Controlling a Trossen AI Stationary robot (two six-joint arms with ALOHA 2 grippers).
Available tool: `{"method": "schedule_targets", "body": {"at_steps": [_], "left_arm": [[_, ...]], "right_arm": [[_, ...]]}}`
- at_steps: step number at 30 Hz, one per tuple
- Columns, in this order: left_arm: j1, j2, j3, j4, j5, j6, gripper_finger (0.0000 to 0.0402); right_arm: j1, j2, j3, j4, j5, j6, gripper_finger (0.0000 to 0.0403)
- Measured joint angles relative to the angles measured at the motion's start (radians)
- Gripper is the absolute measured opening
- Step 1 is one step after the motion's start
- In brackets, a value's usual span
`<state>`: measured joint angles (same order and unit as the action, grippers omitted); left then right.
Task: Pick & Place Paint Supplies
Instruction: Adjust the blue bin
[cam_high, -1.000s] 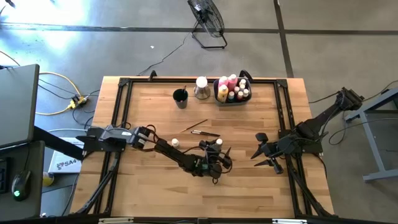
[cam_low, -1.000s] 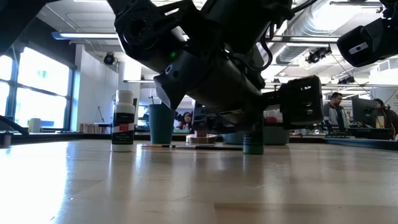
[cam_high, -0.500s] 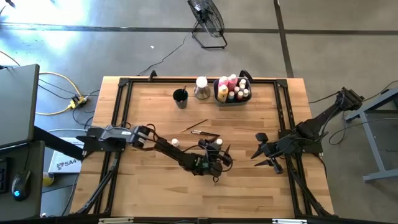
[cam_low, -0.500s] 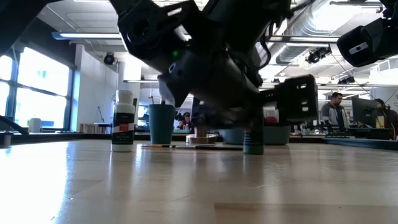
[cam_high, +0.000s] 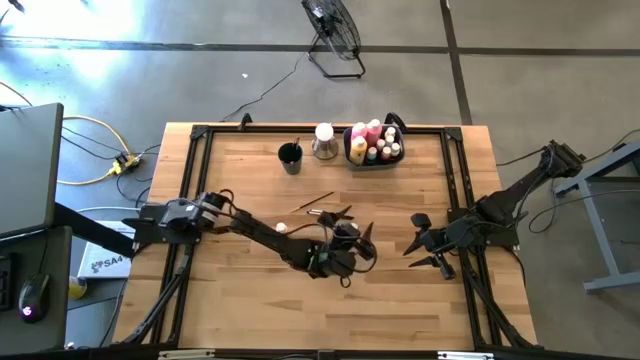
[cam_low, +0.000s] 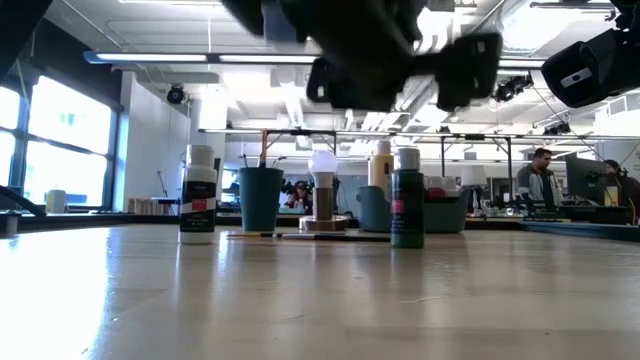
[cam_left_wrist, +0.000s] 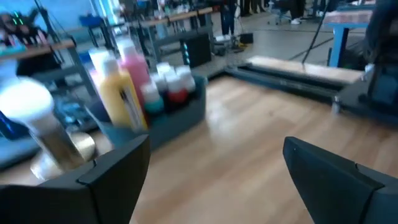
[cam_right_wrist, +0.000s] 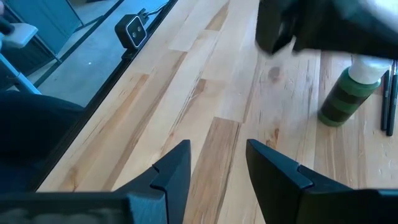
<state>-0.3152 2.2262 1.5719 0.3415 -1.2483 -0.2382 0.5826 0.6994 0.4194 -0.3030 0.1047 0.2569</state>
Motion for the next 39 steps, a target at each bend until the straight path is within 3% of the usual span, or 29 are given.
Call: {"method": "schedule_targets", "body": {"at_steps": [4, 7, 11, 14, 21, 25, 28, 34, 39], "left_arm": [[-0.014, -0.074, 0.0, -0.001, -0.039, 0.132, 0.0361], [-0.046, -0.132, 0.001, -0.038, -0.13, 0.249, 0.0361], [-0.106, -0.201, 0.002, -0.231, -0.287, 0.248, 0.0361], [-0.15, -0.246, 0.0, -0.533, -0.311, 0.014, 0.0361], [-0.16, -0.287, 0.0, -1.401, -0.259, -0.939, 0.0361], [-0.145, -0.297, 0.0, -1.755, -0.254, -1.328, 0.0361], [-0.142, -0.296, -0.001, -1.916, -0.285, -1.462, 0.0361], [-0.075, -0.339, -0.106, -1.916, -0.323, -1.491, 0.0361], [-0.017, -0.352, -0.188, -1.879, -0.273, -1.58, 0.0361]], "right_arm": [[0.0, 0.0, 0.0, 0.0, 0.0, 0.0, 0.0148], [0.0, 0.0, 0.0, 0.0, 0.0, 0.0, 0.0148], [0.0, 0.0, 0.0, 0.0, 0.002, 0.0, 0.0148], [0.0, 0.0, 0.0, 0.001, 0.036, 0.0, 0.0148], [0.0, 0.0, 0.0, 0.008, 0.16, 0.0, 0.0148], [0.0, 0.0, 0.0, 0.009, 0.184, 0.0, 0.0148], [0.0, 0.0, 0.0, 0.008, 0.198, 0.0, 0.0148], [0.0, 0.0, 0.0, 0.009, 0.27, 0.007, 0.0148], [-0.001, 0.0, 0.0, 0.034, 0.289, 0.03, 0.0148]]}}
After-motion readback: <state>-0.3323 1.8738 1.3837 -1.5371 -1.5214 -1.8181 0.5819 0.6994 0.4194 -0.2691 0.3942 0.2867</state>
